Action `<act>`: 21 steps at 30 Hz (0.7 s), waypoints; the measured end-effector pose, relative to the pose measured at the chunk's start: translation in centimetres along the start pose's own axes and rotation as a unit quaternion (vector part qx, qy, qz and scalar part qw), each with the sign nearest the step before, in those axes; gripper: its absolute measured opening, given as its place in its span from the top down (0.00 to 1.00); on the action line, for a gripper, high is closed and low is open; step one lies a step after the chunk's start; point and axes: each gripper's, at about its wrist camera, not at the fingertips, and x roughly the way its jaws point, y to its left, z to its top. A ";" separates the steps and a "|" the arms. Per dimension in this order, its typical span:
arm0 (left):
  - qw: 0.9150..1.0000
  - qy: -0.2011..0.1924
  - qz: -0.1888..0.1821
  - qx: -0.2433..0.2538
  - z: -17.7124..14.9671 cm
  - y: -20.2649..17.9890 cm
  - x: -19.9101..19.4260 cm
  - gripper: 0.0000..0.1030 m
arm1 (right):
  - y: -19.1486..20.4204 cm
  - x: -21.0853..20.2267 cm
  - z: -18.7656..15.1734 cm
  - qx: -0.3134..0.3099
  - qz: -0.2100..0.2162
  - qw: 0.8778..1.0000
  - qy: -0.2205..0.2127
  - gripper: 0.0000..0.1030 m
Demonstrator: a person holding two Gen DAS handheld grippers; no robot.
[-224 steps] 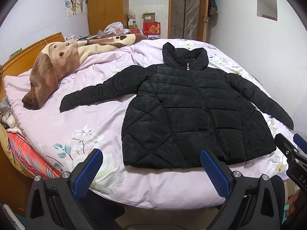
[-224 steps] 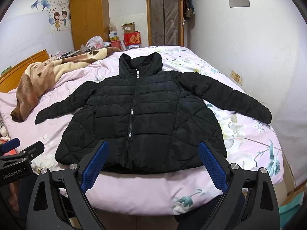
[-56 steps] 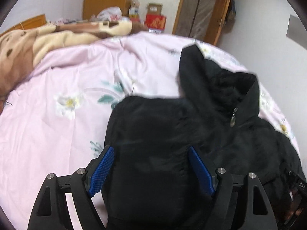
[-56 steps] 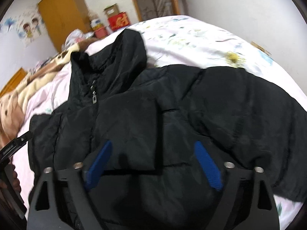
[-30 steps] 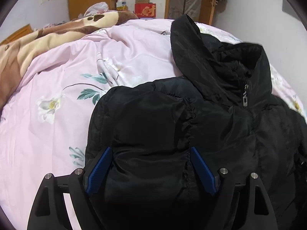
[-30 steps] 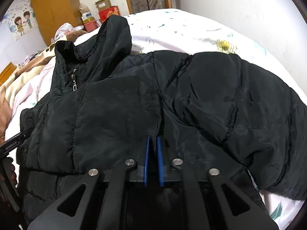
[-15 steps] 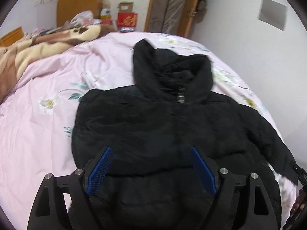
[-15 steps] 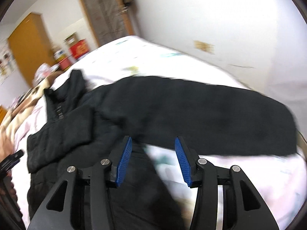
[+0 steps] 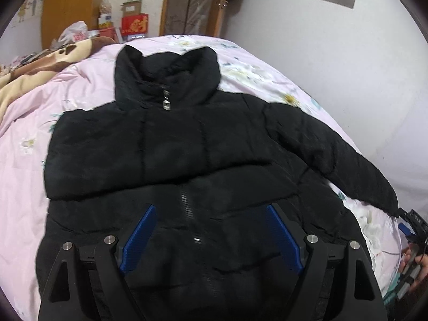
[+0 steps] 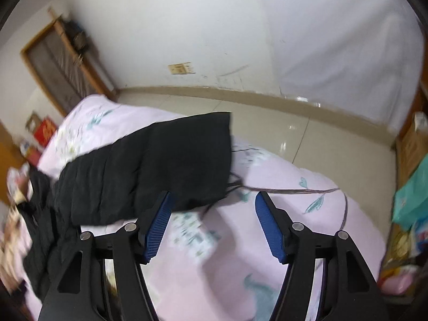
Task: Fold large clothes
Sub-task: 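Lift the sleeve with the right gripper and fold it across the jacket body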
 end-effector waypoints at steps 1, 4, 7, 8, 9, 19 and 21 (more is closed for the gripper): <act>1.000 0.002 0.000 0.002 -0.1 -0.2 0.1 0.19 | -0.5 0.4 0.3 0.010 0.000 1.000 0.001 0.37; 1.000 0.010 -0.001 0.005 -0.2 -1.2 0.6 0.19 | -0.8 1.2 0.7 0.017 0.013 1.000 -0.002 0.37; 1.000 0.015 -0.002 0.007 0.1 -1.7 1.0 0.19 | -0.3 1.9 1.3 0.013 0.026 1.000 0.000 0.37; 1.000 0.017 -0.001 0.007 0.1 -1.8 1.1 0.19 | -0.2 2.1 1.6 0.009 0.028 1.000 0.002 0.37; 1.000 0.019 0.000 0.006 0.0 -1.8 1.2 0.19 | 0.1 2.4 1.9 0.001 0.029 1.000 0.004 0.37; 0.999 0.028 -0.005 0.014 -0.2 -2.3 1.5 0.19 | 2.1 1.6 2.1 -0.059 0.009 0.998 -0.017 0.83; 1.000 0.025 -0.011 0.010 -0.1 -2.1 1.2 0.19 | 2.4 0.5 2.4 -0.062 0.017 0.997 -0.032 0.89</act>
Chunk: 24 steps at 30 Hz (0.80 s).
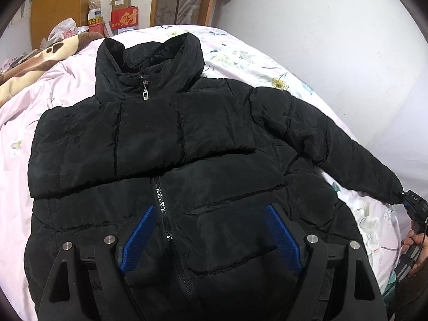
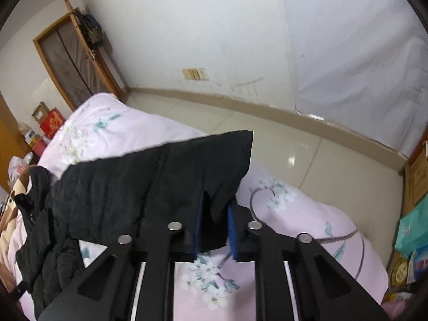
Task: Fold large clothes
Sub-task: 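Lift the sleeve with the right gripper and fold it across the jacket body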
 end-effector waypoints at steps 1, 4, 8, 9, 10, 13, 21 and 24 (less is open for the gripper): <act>1.000 -0.003 -0.003 -0.001 0.0 0.1 -0.2 0.19 | 0.3 -0.4 0.2 -0.003 0.004 1.000 -0.008 0.91; 1.000 -0.011 -0.003 -0.002 0.2 0.6 -0.9 0.19 | 2.2 -2.8 1.3 -0.028 0.029 0.998 -0.043 0.94; 1.000 -0.012 -0.004 -0.023 0.5 1.7 -1.6 0.19 | 5.8 -5.2 2.4 -0.059 0.081 0.992 -0.074 0.95; 1.000 -0.011 -0.003 -0.028 0.6 1.9 -1.6 0.19 | 6.7 -5.7 2.4 -0.067 0.093 0.990 -0.080 0.95; 0.999 -0.009 -0.005 -0.034 0.6 2.2 -1.6 0.19 | 7.9 -6.3 2.4 -0.076 0.110 0.987 -0.085 0.95; 0.999 -0.009 -0.005 -0.046 0.8 3.4 -2.1 0.19 | 11.1 -7.4 2.2 -0.105 0.154 0.978 -0.095 0.95; 0.998 -0.018 0.001 -0.054 0.5 6.2 -3.5 0.19 | 21.6 -7.5 -1.1 -0.186 0.241 0.950 -0.074 0.96; 0.997 -0.018 -0.005 -0.069 0.4 7.7 -3.8 0.19 | 25.1 -6.9 -2.9 -0.208 0.264 0.940 -0.058 0.96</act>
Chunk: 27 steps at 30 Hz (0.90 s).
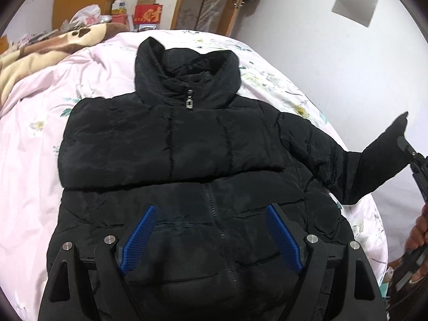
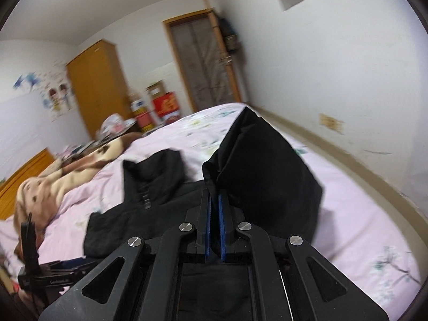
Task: Fold large clothes
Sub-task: 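Lift the sleeve with the right gripper and fold it across the jacket body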
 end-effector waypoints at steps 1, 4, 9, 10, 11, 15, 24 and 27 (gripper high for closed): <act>1.000 -0.002 0.000 -0.002 -0.1 0.3 -0.2 0.19 | 1.0 0.6 -0.2 -0.007 0.008 1.000 0.004 0.96; 1.000 -0.014 0.005 -0.005 0.0 1.5 -0.7 0.19 | 4.3 2.6 -1.1 -0.024 0.040 0.999 0.026 0.96; 0.999 -0.025 0.024 -0.018 -0.1 3.9 -1.2 0.19 | 9.0 6.3 -3.4 -0.038 0.087 0.993 0.064 0.97; 0.999 -0.024 0.023 -0.022 -0.1 4.4 -1.1 0.19 | 9.8 6.8 -3.9 -0.042 0.093 0.992 0.072 0.97; 0.999 -0.022 0.024 -0.026 -0.1 4.9 -1.0 0.19 | 10.5 7.6 -4.4 -0.046 0.098 0.991 0.081 0.97; 0.999 -0.016 0.026 -0.041 -0.1 6.6 -0.5 0.19 | 13.1 10.3 -6.6 -0.061 0.114 0.984 0.121 0.97; 0.999 0.005 -0.017 -0.040 0.7 4.5 2.5 0.18 | 9.0 8.1 -6.6 -0.058 0.078 0.988 0.123 0.91; 0.996 0.018 -0.066 -0.050 1.2 2.5 4.3 0.14 | 6.3 6.8 -6.0 -0.044 0.048 0.991 0.114 0.77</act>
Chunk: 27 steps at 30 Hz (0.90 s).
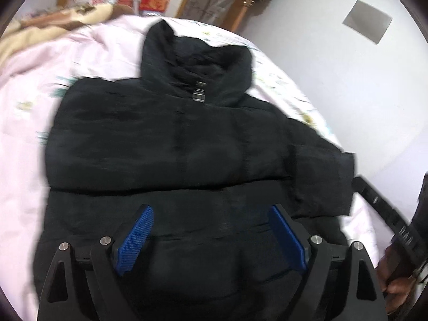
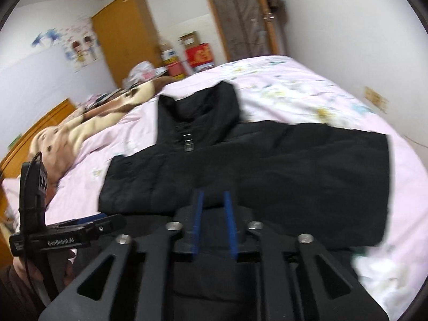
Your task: Fold large clothes
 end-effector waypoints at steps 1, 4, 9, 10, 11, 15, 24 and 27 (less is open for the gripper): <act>1.000 0.004 -0.011 -0.003 0.1 -0.5 0.5 0.13 | -1.0 -0.6 0.0 0.002 -0.017 1.000 -0.005 0.74; 0.999 0.023 -0.039 0.010 0.8 -3.2 3.0 0.11 | -3.3 -1.6 -0.3 0.007 -0.050 0.999 -0.010 0.55; 0.996 0.052 -0.066 0.031 1.8 -7.5 7.1 0.09 | -6.4 -2.3 -0.9 0.023 -0.082 0.996 -0.006 0.49; 0.995 0.061 -0.070 0.034 1.9 -8.2 8.1 0.09 | -7.1 -2.4 -1.1 0.032 -0.087 0.996 -0.006 0.49; 0.995 0.067 -0.064 0.036 1.9 -8.9 9.1 0.09 | -7.6 -2.5 -1.3 0.040 -0.091 0.995 -0.006 0.49; 0.993 0.079 -0.074 0.044 2.1 -11.1 12.0 0.09 | -8.9 -2.5 -2.2 0.059 -0.091 0.994 -0.002 0.49; 0.995 0.087 -0.054 0.015 1.0 -12.9 14.9 0.43 | -11.1 -2.2 -3.6 0.080 -0.100 0.992 0.007 0.49; 0.996 0.077 -0.033 0.021 1.0 -13.2 14.4 0.78 | -11.8 -2.2 -3.6 0.089 -0.107 0.990 0.009 0.49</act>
